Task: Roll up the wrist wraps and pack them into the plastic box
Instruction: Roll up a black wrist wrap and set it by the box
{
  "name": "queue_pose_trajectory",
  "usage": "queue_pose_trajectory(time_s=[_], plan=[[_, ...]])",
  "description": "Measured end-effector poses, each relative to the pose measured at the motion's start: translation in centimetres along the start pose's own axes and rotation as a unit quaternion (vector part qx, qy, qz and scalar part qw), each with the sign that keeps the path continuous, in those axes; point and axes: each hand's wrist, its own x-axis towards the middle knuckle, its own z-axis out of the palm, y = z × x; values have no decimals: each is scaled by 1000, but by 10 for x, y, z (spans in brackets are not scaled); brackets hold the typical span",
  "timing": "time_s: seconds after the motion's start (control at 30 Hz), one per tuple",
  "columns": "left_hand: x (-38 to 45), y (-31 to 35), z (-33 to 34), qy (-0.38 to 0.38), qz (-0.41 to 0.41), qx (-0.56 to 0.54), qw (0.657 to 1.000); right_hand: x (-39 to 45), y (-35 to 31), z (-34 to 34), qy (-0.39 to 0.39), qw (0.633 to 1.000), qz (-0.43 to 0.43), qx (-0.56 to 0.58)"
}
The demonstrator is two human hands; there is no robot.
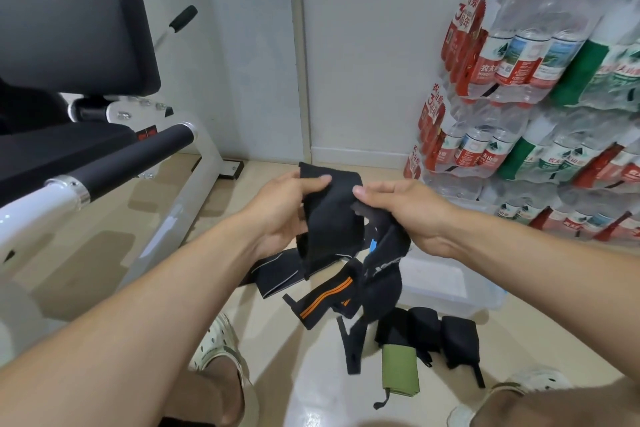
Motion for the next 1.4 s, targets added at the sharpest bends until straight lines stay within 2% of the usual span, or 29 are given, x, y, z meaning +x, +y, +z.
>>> queue_pose_trajectory(time_s=[0.1,0.2,0.33,0.43,0.53,0.8,1.03,1.1,1.23,1.33,1.4], plan=[[0,-6,1,-26,-2,71,997,3,-5,-3,39,999,-27,12],[2,-6,5,25,19,28,999,2,-7,-5,43,999,-32,7],[5,-4,7,81,50,-41,995,1,-5,-6,-11,1000,-10,-20],[3,-1,8,91,47,-88,991,-6,-1,1,-65,998,24,0],[2,1,10,100,47,-130,985,-13,6,10,-83,996,33,9],[1,3,12,110,46,-157,980,-12,6,14,-5,1000,12,1],[3,6,8,118,38,-168,978,-8,5,10,-1,1000,-2,-27],[2,7,7,113,27,-179,977,-9,3,8,-11,998,-11,-58],[4,11,-6,68,-50,-189,978,-15,-4,6,-74,989,-27,-125],[7,8,-10,88,-80,-162,979,-20,-7,4,-117,982,-32,-147],[6,6,-7,100,-69,-152,981,-22,-6,5,-108,985,-36,-132]])
